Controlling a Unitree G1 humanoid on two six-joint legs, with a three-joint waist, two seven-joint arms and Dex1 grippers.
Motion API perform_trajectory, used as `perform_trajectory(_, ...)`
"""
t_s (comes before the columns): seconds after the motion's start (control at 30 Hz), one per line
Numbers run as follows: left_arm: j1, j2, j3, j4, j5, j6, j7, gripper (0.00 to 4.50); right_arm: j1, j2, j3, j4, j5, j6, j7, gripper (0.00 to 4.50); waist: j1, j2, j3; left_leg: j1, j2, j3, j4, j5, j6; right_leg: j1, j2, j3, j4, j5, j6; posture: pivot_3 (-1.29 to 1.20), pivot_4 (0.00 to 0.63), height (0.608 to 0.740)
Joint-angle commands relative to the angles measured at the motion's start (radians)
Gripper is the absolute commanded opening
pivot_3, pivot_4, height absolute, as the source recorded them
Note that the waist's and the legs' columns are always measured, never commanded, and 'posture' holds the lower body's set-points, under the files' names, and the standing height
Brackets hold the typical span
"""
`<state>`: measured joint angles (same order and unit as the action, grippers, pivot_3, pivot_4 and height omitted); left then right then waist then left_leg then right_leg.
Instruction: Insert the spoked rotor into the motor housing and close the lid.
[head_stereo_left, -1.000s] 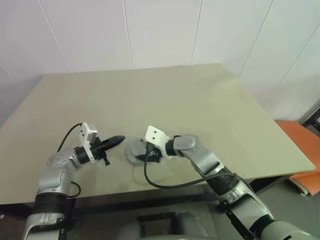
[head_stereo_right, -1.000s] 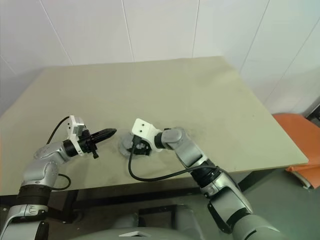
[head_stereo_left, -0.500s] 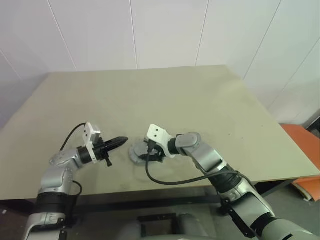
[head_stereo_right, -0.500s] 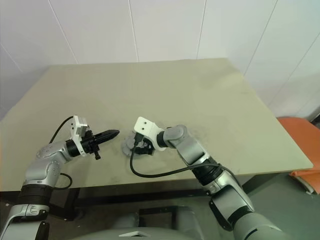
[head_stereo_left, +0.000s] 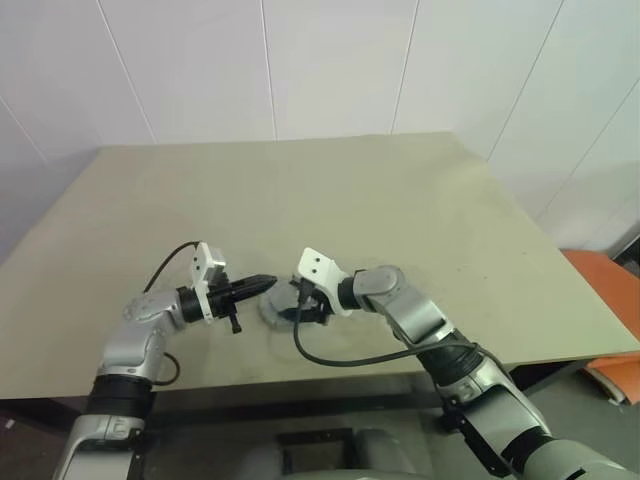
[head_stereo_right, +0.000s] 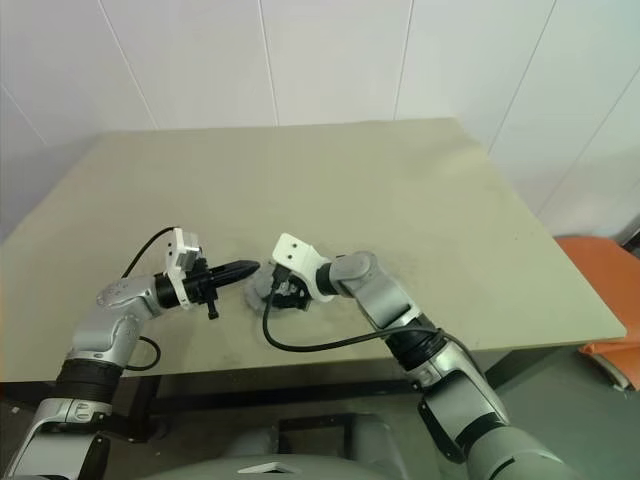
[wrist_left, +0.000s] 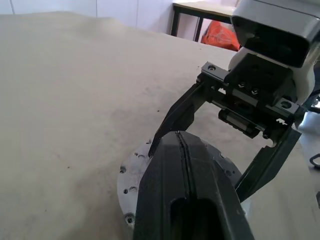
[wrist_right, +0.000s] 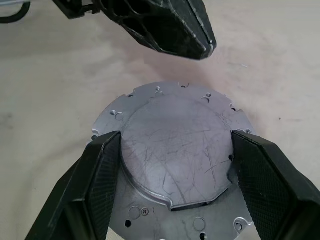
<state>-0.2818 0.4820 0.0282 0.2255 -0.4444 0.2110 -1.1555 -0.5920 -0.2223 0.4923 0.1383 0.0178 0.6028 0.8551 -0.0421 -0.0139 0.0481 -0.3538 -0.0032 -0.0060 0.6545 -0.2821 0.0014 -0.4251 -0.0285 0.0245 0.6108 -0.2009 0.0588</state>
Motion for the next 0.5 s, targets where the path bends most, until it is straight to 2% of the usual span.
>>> perform_trajectory(0.03, -0.030, 0.001, 0.000, -0.002, 0.003, -0.014, -0.013, 0.00, 0.061, -0.052, 0.044, 0.103, -0.029, 0.067, 0.022, 3.05, 0.001, 0.000, -0.001, 0.000, 0.000, 0.000, 0.000, 0.000, 0.000, 0.000, 0.000, 0.000, 0.000, 0.000, 0.000, 0.00, 0.000, 0.740)
perform_trajectory(0.5, -0.038, 0.010, -0.017, 0.011, 0.024, -0.004, -0.032, 0.00, 0.069, -0.094, 0.061, 0.105, -0.022, 0.129, 0.071, 3.05, 0.012, 0.004, -0.006, 0.000, -0.002, 0.000, 0.000, 0.000, 0.000, 0.002, -0.002, 0.000, -0.003, -0.001, 0.002, 0.00, 0.000, 0.740)
